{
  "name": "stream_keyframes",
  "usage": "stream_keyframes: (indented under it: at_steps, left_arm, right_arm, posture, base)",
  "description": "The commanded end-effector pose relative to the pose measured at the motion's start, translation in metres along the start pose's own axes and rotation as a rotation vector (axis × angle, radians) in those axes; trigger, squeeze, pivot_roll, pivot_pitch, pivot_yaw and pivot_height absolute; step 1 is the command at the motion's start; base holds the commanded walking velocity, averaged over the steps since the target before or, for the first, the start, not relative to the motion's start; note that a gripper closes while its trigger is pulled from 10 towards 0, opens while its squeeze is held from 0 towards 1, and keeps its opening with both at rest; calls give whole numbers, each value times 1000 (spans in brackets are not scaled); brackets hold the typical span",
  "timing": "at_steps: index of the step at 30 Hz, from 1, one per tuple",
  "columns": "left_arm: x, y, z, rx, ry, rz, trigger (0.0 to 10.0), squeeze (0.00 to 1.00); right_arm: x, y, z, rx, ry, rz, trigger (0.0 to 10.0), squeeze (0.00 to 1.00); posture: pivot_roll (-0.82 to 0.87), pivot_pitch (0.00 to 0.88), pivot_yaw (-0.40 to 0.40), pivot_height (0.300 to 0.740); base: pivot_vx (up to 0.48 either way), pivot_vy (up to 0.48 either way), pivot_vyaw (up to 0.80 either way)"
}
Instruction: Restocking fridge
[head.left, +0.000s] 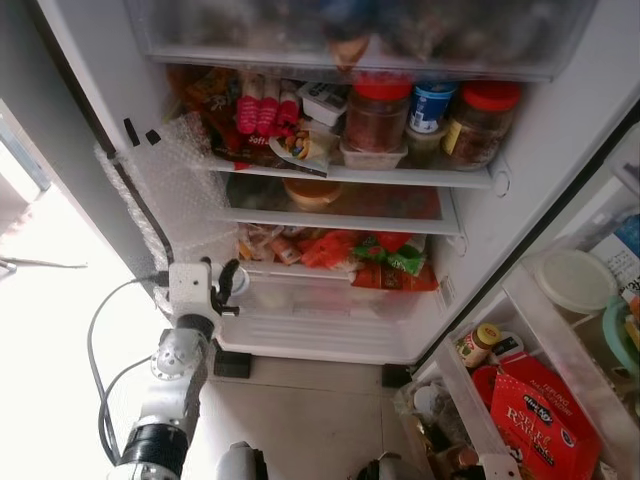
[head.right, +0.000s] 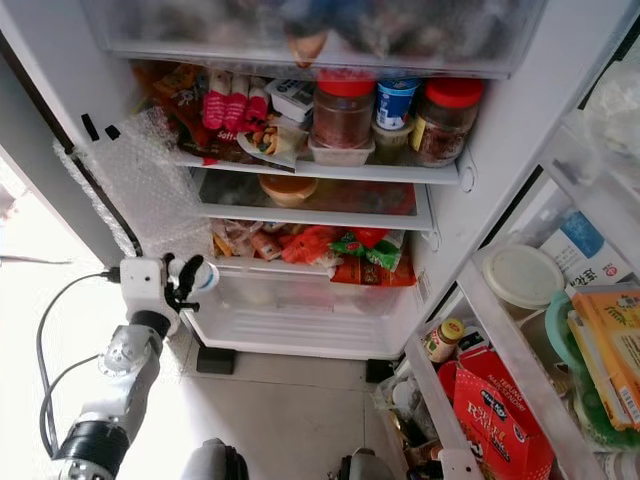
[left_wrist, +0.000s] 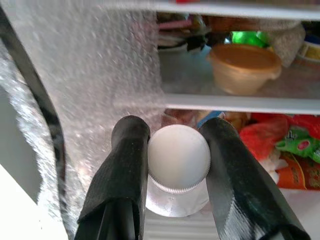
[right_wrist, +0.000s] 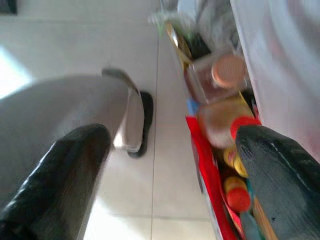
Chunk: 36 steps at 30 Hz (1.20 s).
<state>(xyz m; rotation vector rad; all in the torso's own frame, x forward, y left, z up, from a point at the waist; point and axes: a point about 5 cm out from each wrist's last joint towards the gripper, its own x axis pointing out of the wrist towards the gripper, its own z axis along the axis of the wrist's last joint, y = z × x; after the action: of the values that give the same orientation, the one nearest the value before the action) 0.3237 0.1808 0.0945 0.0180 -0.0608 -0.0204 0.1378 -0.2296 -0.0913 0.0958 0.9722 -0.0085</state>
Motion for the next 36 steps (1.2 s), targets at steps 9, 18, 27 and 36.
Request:
stream_keyframes:
  at_steps: [9, 18, 27, 36]
  left_arm:
    - [7, 20, 5, 20, -31, 73, 10000, 0]
    - [4, 32, 5, 34, -38, 108, 10000, 0]
    - [6, 32, 8, 35, -53, 107, 10000, 0]
    - [-4, 32, 2, 36, -48, 104, 10000, 0]
  right_arm:
    - [0, -3, 3, 2, 3, -11, 10000, 0]
    - [0, -2, -2, -9, 19, -4, 10000, 0]
    - [-2, 0, -7, -11, 25, 12, 10000, 0]
    - [-2, 3, -11, -28, 38, 24, 10000, 0]
  posture:
    - [56, 33, -42, 671]
    - [54, 25, -40, 671]
    - [56, 55, -38, 671]
    - [84, 68, -30, 671]
  base:
    - [0, 0, 0]
    - [0, 0, 0]
    - [0, 0, 0]
    - [0, 0, 0]
